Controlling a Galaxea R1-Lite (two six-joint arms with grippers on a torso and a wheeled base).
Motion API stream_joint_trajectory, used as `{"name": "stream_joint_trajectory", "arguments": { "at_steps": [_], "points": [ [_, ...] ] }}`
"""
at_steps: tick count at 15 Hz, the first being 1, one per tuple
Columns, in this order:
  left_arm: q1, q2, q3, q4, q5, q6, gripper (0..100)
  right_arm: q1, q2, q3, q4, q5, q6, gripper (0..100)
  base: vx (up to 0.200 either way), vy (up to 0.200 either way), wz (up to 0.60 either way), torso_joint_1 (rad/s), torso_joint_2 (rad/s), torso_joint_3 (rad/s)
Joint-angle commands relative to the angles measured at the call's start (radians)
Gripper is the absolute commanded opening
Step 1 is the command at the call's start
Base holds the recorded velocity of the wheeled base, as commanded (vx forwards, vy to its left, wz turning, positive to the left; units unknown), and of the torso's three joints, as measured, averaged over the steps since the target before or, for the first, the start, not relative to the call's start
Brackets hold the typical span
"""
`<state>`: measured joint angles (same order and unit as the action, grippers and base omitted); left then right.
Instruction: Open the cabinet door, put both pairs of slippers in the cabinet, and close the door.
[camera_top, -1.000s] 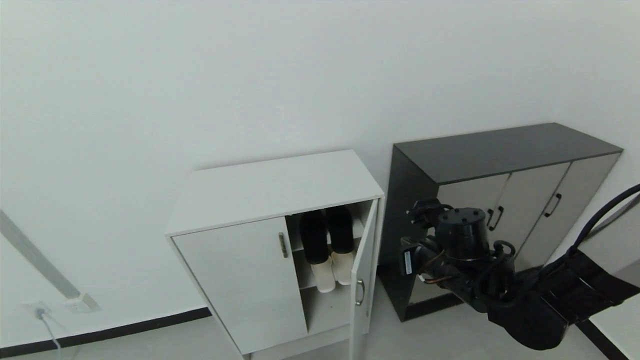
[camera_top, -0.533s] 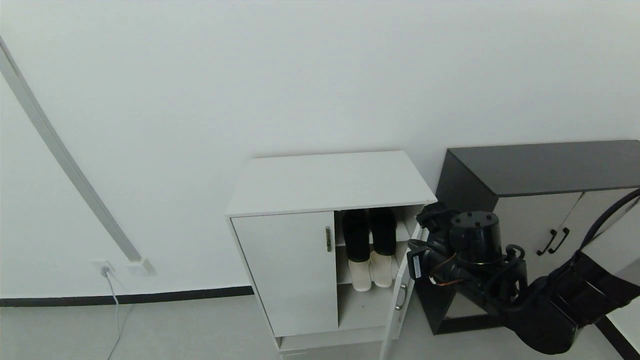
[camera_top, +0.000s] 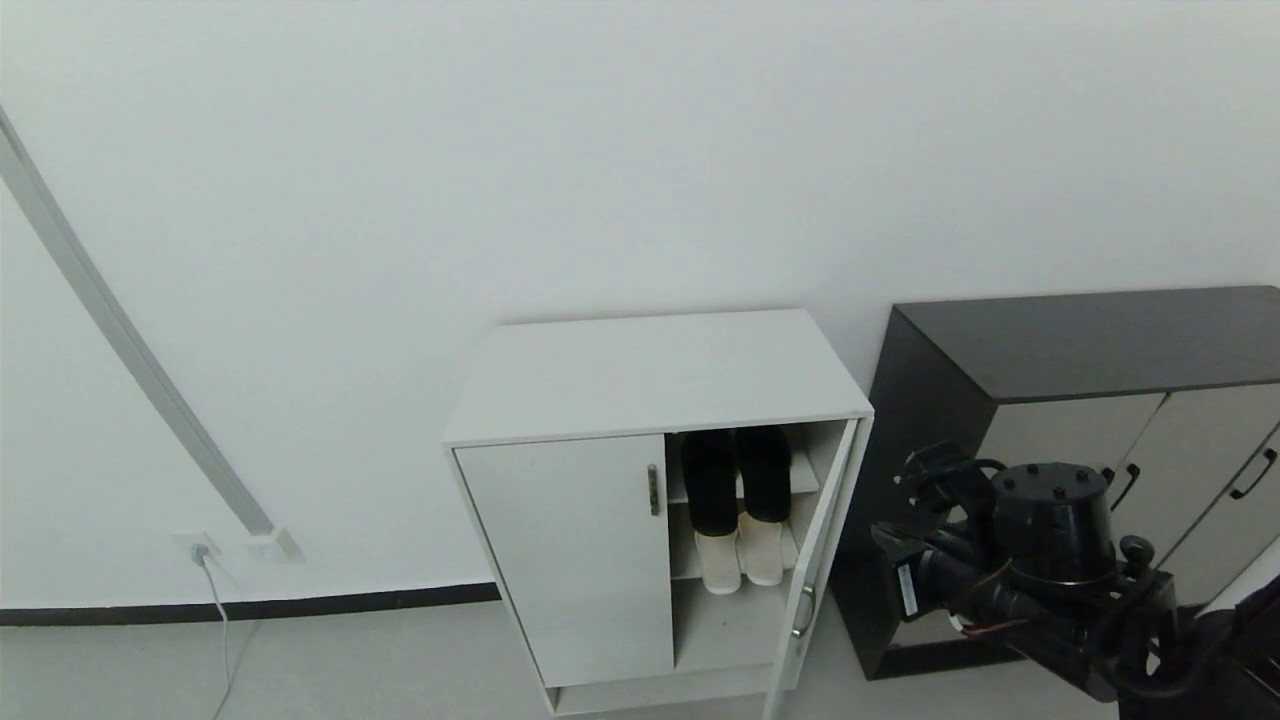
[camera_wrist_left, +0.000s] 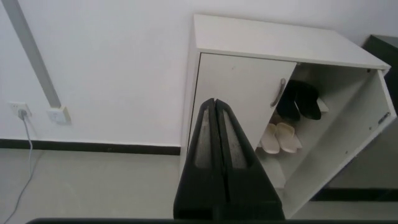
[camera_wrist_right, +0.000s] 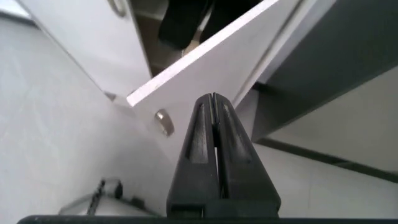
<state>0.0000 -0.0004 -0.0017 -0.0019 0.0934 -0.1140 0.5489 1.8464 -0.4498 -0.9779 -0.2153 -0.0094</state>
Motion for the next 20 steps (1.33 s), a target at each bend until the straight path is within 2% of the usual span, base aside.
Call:
{"name": "stream_joint_trajectory", "arguments": {
  "at_steps": [1, 5, 8, 20],
  "points": [
    [0.002, 0.000, 0.000, -0.001, 0.000, -0.001, 0, 0.000, -0.009, 0.071, -0.010, -0.001, -0.001, 0, 0.200, 0.000, 0.00, 0.017, 0.01, 0.002],
    [0.002, 0.000, 0.000, -0.001, 0.000, -0.001, 0, 0.005, 0.109, 0.089, -0.108, 0.001, 0.002, 0, 0.050, 0.000, 0.00, 0.003, 0.00, -0.001],
    [0.002, 0.000, 0.000, -0.001, 0.000, -0.001, 0, 0.000, 0.252, 0.025, -0.222, -0.001, -0.004, 0, 0.000, 0.000, 0.00, 0.000, 0.00, 0.000],
    [0.002, 0.000, 0.000, -0.001, 0.000, -0.001, 0, -0.069, 0.508, -0.392, -0.170, 0.039, -0.003, 0, 0.000, 0.000, 0.00, 0.000, 0.00, 0.000]
  ]
}}
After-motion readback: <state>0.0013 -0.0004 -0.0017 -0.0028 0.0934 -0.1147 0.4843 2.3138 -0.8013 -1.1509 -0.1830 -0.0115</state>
